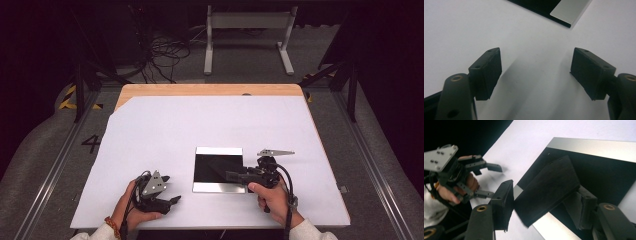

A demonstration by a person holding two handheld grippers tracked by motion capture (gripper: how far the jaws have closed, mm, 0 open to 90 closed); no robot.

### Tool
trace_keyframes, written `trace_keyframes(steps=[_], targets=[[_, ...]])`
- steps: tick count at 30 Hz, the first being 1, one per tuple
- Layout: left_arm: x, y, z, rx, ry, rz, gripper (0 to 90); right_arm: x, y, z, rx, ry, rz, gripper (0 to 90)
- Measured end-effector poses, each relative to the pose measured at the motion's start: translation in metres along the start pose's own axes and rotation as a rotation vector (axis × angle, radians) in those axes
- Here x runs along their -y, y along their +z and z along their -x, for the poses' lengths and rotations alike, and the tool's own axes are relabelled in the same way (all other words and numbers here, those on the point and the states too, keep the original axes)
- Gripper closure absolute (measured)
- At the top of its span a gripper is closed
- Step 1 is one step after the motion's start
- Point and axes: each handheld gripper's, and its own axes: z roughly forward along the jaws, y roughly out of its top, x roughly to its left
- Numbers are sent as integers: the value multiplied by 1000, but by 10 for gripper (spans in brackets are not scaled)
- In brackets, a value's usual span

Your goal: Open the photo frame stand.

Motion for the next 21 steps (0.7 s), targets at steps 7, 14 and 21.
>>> trace_keyframes(steps=[7, 14, 21], targets=[[-1, 1, 0, 5, -6, 1, 237, 1, 2, 4, -21, 18, -2, 469], [-3, 3, 0, 10, -10, 1, 235, -2, 8, 7, -21, 7, -1, 470], [-6, 5, -2, -4, -27, 2, 234, -3, 13, 7, -10, -6, 3, 487]])
